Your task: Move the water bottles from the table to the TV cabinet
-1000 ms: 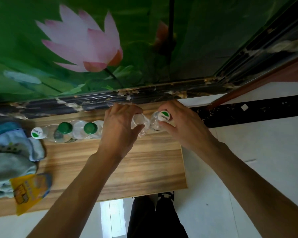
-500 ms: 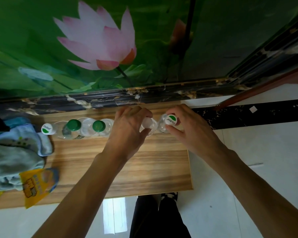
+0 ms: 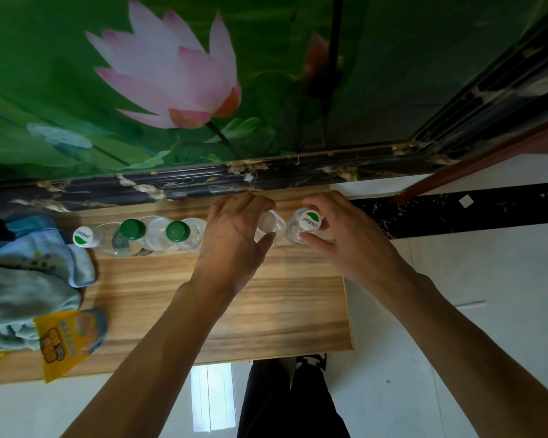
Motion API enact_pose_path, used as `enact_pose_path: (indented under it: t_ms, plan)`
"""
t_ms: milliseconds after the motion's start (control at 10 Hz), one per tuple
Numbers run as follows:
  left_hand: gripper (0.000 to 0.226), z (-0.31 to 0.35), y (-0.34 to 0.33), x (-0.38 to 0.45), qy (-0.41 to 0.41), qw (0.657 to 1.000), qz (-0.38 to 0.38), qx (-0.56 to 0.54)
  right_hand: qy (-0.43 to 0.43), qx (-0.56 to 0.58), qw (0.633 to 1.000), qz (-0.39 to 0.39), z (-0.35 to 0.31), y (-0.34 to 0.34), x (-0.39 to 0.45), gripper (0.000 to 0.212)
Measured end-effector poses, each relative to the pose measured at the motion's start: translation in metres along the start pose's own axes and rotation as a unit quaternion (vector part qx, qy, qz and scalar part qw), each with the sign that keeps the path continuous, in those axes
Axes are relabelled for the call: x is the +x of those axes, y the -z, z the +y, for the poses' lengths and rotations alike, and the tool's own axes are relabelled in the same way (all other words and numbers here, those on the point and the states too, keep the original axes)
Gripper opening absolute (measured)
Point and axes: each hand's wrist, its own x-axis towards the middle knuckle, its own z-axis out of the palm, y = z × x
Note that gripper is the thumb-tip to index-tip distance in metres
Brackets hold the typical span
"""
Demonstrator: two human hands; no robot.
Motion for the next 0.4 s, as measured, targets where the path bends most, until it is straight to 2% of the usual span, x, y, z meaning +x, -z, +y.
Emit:
enact_pose_path:
  t_ms: [200, 400]
  plan:
    - [0.051, 0.002, 0.005, -0.007, 0.005, 1.000, -0.018, -0.005, 0.020, -0.047, 0.998, 0.021, -0.009, 0.013, -0.008, 0.061]
    - [0.070, 0.021, 0.043, -0.030, 0.008, 1.000, 0.013, -0.012, 0.045, -0.050, 0.997, 0.039, -0.040, 0.050, -0.028, 0.071]
